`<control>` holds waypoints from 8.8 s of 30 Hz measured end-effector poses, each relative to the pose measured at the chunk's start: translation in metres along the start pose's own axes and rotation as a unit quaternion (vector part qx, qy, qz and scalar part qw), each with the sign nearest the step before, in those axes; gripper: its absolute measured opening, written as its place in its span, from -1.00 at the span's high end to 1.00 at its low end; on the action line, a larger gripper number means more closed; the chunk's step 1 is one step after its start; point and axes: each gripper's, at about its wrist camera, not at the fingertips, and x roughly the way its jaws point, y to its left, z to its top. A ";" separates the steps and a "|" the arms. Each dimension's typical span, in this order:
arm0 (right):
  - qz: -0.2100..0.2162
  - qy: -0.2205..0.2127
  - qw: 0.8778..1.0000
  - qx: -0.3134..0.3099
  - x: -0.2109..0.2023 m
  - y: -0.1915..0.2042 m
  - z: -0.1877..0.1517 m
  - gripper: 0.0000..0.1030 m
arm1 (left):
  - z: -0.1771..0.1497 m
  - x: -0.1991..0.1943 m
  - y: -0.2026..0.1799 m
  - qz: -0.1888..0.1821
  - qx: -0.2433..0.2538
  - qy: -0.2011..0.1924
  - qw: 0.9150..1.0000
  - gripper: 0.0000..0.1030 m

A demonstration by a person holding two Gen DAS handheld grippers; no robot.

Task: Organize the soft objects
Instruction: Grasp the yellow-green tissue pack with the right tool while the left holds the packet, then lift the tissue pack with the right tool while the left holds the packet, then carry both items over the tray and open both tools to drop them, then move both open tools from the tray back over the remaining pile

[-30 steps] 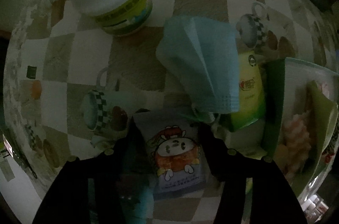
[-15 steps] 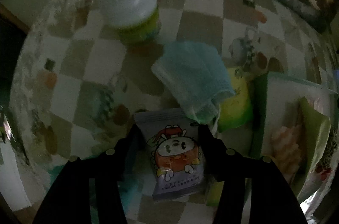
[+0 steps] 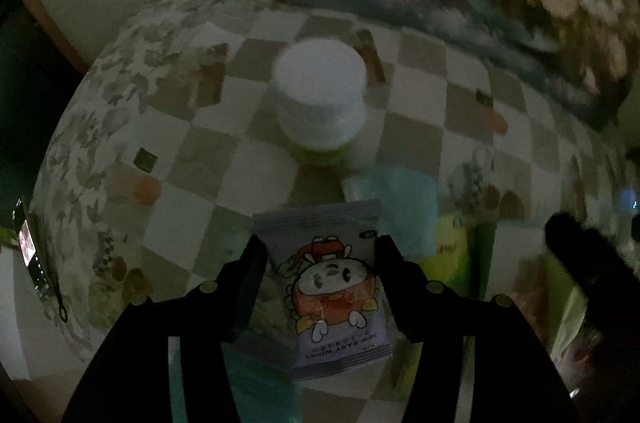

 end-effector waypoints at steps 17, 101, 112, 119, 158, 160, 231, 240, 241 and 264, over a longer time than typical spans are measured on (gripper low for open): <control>0.022 0.068 0.994 -0.082 0.053 0.040 -0.028 -0.31 | 0.022 0.011 0.070 -0.036 -0.074 -0.021 0.996 -0.12; 0.003 0.062 0.990 -0.123 -0.004 0.046 -0.038 0.01 | 0.023 -0.037 0.073 -0.063 -0.063 -0.073 0.993 -0.12; 0.014 0.079 0.991 -0.111 0.005 0.046 -0.042 0.26 | 0.019 -0.053 0.063 -0.063 -0.044 -0.087 0.993 -0.12; 0.008 0.088 0.991 -0.104 0.027 0.044 -0.043 0.25 | 0.019 -0.037 0.066 -0.067 -0.052 -0.067 0.994 -0.12; -0.034 0.099 0.992 -0.071 0.076 0.055 -0.048 -0.07 | 0.022 -0.016 0.069 -0.072 -0.056 -0.050 0.995 -0.12; -0.031 0.097 0.992 -0.069 0.076 0.052 -0.047 -0.01 | 0.023 -0.016 0.071 -0.075 -0.060 -0.051 0.994 -0.12; -0.216 0.073 0.968 0.101 -0.083 -0.146 -0.089 -0.37 | -0.114 -0.006 -0.134 -0.149 0.156 0.072 0.974 -0.39; -0.214 0.043 0.970 0.108 -0.097 -0.143 -0.082 -0.74 | -0.103 -0.024 -0.119 -0.154 0.126 0.043 0.979 -0.59; -0.213 0.039 0.970 0.109 -0.099 -0.144 -0.082 -0.86 | -0.100 -0.022 -0.117 -0.151 0.121 0.041 0.980 -0.60; -0.211 0.025 0.973 0.091 -0.099 -0.130 -0.080 -1.00 | -0.039 -0.045 -0.005 -0.051 -0.011 -0.066 0.996 -0.93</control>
